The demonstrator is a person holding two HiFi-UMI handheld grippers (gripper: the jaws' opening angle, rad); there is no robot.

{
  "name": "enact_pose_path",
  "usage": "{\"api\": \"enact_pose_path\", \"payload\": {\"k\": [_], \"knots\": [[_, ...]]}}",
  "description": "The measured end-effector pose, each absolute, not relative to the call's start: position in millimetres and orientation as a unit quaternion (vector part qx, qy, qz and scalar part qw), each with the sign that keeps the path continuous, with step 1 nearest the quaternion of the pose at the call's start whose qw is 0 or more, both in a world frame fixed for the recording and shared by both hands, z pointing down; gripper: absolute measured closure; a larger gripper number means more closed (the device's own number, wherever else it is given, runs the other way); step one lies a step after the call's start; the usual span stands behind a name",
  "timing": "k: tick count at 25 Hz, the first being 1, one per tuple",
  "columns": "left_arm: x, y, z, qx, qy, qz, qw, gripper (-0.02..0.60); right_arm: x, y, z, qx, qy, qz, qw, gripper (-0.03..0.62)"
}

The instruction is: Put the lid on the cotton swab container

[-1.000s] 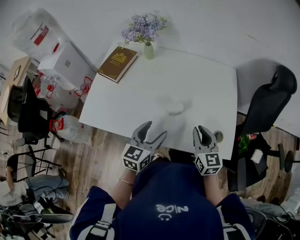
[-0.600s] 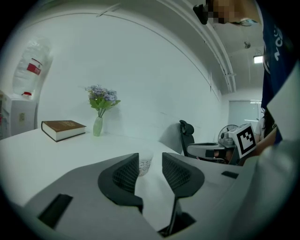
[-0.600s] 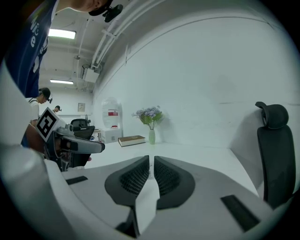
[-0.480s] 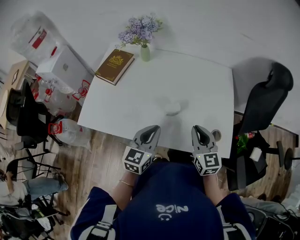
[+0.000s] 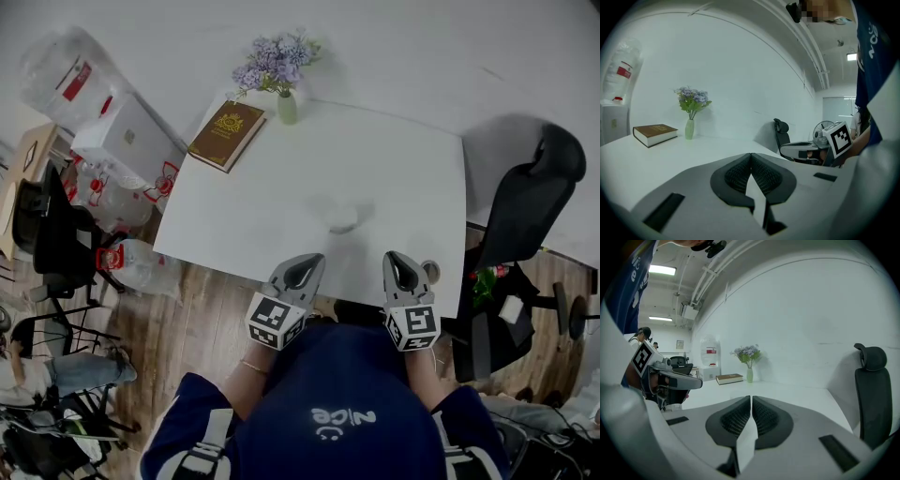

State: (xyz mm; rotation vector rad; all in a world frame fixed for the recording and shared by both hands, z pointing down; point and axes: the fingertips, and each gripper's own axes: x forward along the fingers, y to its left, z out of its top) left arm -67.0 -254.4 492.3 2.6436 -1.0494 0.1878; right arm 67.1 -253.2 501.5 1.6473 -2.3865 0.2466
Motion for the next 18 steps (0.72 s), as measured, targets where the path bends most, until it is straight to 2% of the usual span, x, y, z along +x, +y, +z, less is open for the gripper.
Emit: {"api": "enact_pose_path", "payload": {"k": [18], "knots": [[-57, -261, 504, 0.913, -0.369, 0.077, 0.157, 0.561, 81, -256, 508, 0.558, -0.817, 0.089, 0.117, 0.542]]}}
